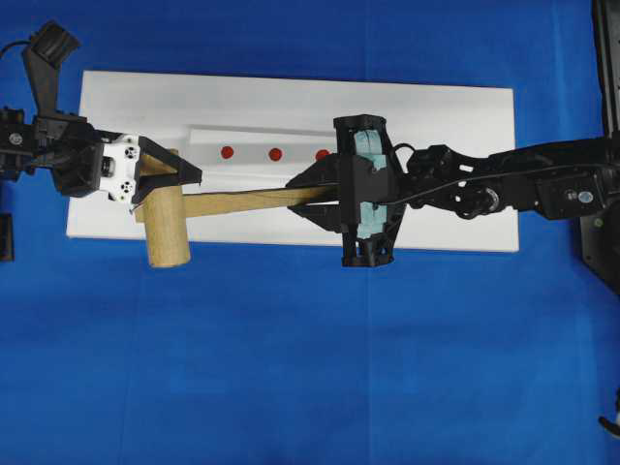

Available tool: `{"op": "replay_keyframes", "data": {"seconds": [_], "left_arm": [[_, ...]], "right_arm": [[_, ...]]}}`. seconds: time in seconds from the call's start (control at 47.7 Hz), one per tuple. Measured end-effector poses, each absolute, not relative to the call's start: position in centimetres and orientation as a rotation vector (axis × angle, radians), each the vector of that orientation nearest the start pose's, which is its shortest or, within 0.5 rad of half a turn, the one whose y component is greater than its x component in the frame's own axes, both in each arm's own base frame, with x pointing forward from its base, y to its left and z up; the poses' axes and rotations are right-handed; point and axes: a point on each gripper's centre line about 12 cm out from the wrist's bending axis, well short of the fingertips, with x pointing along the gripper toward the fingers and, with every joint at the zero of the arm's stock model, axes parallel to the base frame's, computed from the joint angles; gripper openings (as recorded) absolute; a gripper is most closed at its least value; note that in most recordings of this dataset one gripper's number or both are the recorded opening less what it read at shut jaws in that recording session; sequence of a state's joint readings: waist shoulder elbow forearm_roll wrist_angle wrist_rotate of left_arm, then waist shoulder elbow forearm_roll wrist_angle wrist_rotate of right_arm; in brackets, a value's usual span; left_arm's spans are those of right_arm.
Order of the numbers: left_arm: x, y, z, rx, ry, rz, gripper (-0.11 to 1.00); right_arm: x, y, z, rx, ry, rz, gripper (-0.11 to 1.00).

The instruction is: Hit the mark with a hammer.

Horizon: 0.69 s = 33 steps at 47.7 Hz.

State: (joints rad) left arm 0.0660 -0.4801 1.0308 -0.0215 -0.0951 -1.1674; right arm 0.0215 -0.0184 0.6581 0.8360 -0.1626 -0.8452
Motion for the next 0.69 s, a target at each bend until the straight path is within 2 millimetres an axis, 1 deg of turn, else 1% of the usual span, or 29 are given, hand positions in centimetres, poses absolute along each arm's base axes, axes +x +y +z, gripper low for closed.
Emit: {"op": "replay_keyframes", "data": {"seconds": [0.084, 0.189, 0.356, 0.398, 0.461, 0.566, 0.692], "left_arm": [[27.4, 1.8, 21.3, -1.180, 0.361, 0.329, 0.86], [26.9, 1.8, 21.4, -1.180, 0.360, 0.328, 0.86], [25.4, 1.7, 21.9, -1.180, 0.343, 0.316, 0.86], [25.0, 1.7, 22.1, -1.177, 0.333, 0.308, 0.85], [24.5, 1.6, 22.4, -1.169, 0.317, 0.295, 0.85], [23.6, 1.6, 22.8, -1.150, 0.294, 0.274, 0.85], [22.7, 1.5, 23.5, -1.142, 0.272, 0.260, 0.85]], "right_arm": [[39.2, -0.6, 19.0, -0.044, 0.532, -0.097, 0.08], [38.0, -0.6, 19.1, -0.031, 0.534, -0.100, 0.08], [35.9, -0.7, 19.4, -0.003, 0.530, -0.110, 0.08], [35.4, -0.8, 19.1, 0.007, 0.541, -0.116, 0.08], [34.7, -1.0, 19.2, 0.015, 0.539, -0.124, 0.08], [33.9, -0.9, 19.7, 0.025, 0.523, -0.126, 0.08], [33.4, -0.9, 19.8, 0.032, 0.518, -0.128, 0.08]]}}
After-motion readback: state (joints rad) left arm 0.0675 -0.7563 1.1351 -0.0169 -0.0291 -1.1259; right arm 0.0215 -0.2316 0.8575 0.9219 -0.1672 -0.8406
